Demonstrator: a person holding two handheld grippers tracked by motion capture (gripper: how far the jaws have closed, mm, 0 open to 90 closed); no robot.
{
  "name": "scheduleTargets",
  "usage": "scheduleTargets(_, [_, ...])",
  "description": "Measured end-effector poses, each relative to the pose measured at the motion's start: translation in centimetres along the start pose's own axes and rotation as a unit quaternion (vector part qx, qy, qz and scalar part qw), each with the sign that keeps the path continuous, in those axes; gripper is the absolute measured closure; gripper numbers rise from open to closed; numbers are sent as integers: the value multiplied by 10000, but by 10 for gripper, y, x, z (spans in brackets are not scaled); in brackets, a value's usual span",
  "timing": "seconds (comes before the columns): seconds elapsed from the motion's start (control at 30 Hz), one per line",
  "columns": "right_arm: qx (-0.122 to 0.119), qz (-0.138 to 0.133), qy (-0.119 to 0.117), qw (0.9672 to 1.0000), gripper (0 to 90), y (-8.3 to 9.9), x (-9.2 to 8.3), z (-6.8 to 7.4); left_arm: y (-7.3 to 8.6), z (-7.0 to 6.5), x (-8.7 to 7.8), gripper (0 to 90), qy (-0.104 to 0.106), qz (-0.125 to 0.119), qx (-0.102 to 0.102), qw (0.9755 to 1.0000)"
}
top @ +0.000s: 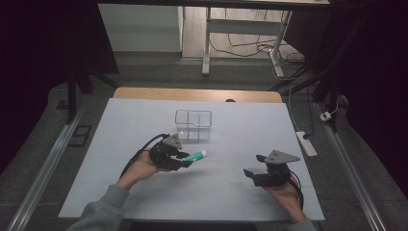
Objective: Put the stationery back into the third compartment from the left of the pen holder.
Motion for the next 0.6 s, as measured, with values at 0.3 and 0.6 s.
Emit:
scheduleTargets(0.3, [-89,8,-79,9999,215,-6,5,7,-12,-9,13,646,140,70,260,9995])
scheduleTargets(0.6, [-224,74,-89,9997,215,-9,9,13,-21,-17,24,646,240,100,413,9988])
Point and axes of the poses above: each handheld gripper's, and its own axes: x roughly forward along the jaws, y roughly out of its underside, z roughly to its left, the point moved 3 cm from there along x, roughly forward along the jaws, and after that the axes turned 6 degrees about -y, right-handed, at the moved point
